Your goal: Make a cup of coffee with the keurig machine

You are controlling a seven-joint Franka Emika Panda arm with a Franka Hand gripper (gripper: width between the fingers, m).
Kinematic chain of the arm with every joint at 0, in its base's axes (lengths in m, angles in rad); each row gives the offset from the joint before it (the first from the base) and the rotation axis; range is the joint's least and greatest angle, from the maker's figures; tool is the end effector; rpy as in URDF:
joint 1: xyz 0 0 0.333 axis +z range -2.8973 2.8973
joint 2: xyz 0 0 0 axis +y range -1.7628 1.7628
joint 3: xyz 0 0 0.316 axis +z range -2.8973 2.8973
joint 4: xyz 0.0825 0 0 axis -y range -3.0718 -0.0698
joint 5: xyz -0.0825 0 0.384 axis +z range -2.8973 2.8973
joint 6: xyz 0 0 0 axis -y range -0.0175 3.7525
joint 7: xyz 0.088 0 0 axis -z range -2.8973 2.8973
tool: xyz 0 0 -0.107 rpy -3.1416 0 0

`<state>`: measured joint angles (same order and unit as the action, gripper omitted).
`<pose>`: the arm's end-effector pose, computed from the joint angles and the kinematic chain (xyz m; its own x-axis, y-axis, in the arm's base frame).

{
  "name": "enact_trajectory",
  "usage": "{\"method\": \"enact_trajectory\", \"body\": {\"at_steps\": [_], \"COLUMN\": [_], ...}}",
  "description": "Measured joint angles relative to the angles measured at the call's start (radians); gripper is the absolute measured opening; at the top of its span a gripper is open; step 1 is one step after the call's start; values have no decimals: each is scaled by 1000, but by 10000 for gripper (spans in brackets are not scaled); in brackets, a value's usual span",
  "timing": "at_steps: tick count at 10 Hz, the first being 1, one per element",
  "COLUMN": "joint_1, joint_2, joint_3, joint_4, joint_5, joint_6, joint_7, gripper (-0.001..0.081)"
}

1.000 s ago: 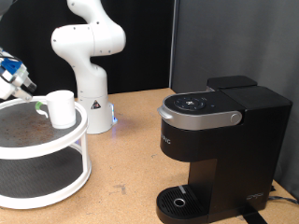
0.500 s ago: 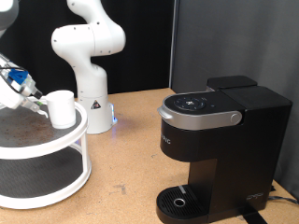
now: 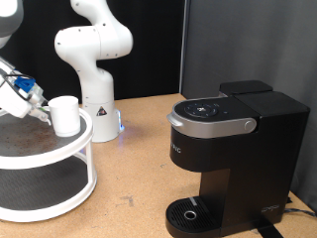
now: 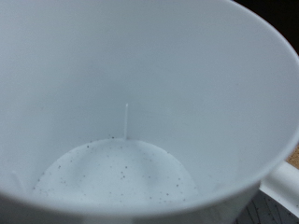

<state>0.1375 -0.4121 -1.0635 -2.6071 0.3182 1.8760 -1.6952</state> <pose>0.2547 -0.2589 0.3089 0.6963 0.4087 0.5900 0.7016 -0.5608 -0.4396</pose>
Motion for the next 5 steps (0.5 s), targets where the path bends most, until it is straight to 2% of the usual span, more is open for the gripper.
{"method": "enact_trajectory", "body": {"at_steps": [1,2,3,4,5], "joint_1": [0,0,0,-1,-3], "joint_2": [0,0,0,0,0], "joint_3": [0,0,0,0,0], "joint_4": [-1,-3,-5,-7,-9], "joint_5": [1,1,1,0,-2], "joint_6": [0,0,0,0,0], "joint_7": [0,1,2,2,2], "gripper": [704,704,568,385,385]}}
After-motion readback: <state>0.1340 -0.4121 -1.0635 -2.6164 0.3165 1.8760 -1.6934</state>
